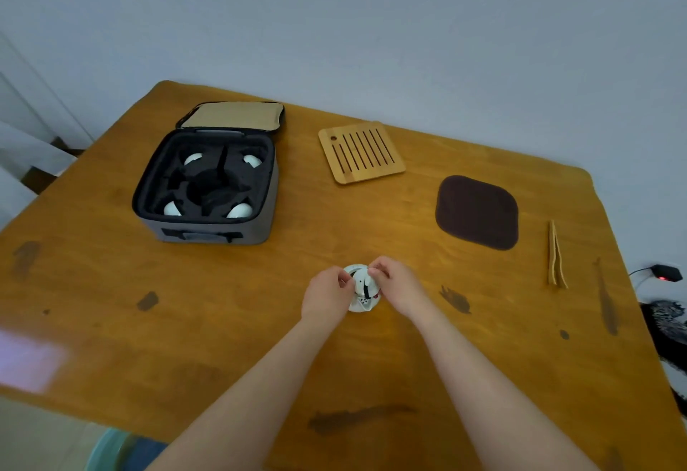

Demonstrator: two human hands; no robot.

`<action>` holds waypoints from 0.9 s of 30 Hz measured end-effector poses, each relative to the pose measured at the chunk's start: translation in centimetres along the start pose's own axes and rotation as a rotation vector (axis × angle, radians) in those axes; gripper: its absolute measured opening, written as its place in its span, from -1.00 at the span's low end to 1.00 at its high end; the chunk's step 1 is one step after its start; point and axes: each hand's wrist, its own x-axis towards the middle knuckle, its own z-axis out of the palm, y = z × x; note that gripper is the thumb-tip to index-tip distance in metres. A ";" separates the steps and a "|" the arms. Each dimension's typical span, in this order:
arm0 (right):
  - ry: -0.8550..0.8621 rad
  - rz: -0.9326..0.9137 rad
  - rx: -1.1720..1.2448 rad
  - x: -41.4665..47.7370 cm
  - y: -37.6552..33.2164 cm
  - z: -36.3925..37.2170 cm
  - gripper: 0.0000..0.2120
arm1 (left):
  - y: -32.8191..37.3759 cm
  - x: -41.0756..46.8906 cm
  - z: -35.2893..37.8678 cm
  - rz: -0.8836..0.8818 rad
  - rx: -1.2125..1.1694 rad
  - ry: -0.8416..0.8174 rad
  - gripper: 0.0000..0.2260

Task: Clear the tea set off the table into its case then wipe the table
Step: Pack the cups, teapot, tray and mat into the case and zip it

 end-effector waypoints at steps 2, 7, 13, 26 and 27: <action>0.012 -0.005 -0.041 0.1 0.0 0.2 -0.85 | 0.0 0.2 -0.1 -0.017 0.021 -0.023 -0.90; 0.134 -0.052 -0.082 -0.1 -0.3 0.8 -0.87 | -0.1 0.2 0.1 -0.063 -0.010 -0.052 -0.87; 0.237 -0.105 -0.036 0.1 -0.5 1.5 -0.85 | -0.1 -0.1 -0.1 -0.102 -0.085 -0.032 -0.87; 0.279 -0.135 0.042 0.6 0.5 2.9 -0.87 | 0.2 0.7 -0.3 -0.192 -0.090 -0.023 -0.85; 0.284 -0.130 0.042 0.7 0.5 2.9 -0.88 | 0.2 0.8 -0.4 -0.195 -0.094 -0.035 -0.85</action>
